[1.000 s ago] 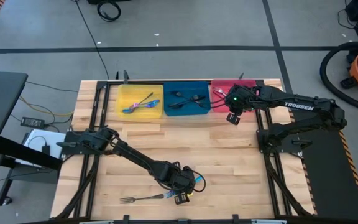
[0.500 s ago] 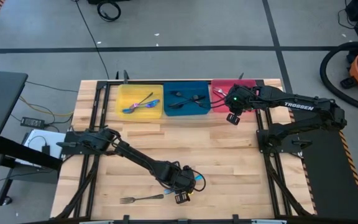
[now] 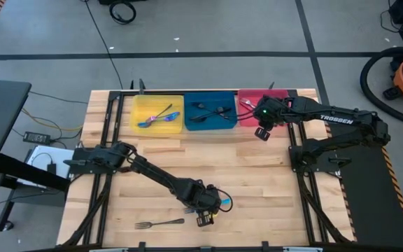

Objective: Sort silverware by color (type)
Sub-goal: Put the blue fork into the yellow bin

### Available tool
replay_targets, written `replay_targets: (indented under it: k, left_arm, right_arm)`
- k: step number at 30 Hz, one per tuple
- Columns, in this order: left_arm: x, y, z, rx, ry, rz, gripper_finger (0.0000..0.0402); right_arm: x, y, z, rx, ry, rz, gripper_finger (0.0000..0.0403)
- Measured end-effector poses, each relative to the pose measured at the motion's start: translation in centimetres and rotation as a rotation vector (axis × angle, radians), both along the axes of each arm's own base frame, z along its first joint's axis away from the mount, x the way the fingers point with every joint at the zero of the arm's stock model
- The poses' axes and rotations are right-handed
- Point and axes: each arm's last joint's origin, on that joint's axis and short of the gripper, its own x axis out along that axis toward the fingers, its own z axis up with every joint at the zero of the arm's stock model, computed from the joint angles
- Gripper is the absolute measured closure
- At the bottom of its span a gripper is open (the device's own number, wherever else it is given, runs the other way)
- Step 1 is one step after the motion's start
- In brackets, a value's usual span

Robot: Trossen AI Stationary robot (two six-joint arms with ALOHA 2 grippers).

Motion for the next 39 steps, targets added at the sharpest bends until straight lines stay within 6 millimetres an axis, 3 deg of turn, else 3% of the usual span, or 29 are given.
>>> replay_targets:
  k: [4,12,19,28,39]
  left_arm:
    - [0.5,1.6,0.6,0.024,-0.005,-0.04,0.0395]
    - [1.7,8.1,3.3,0.138,0.077,-0.076,0.0398]
    - [1.7,13.3,6.1,0.179,0.078,-0.095,0.0398]
    - [-1.0,20.2,10.5,0.266,0.146,-0.02,0.0399]
    - [-5.5,29.0,13.9,0.295,0.241,0.108,0.0399]
  right_arm:
    - [-0.4,0.2,-0.2,0.024,0.04,-0.004,0.031]
    - [-0.8,0.3,-0.6,0.048,0.07,-0.04,0.031]
    - [-1.2,0.5,-2.7,0.063,0.137,-0.016,0.031]
    - [-2.0,0.7,-5.3,0.084,0.199,-0.014,0.031]
    - [-1.9,0.7,-5.2,0.069,0.197,0.035,0.031]
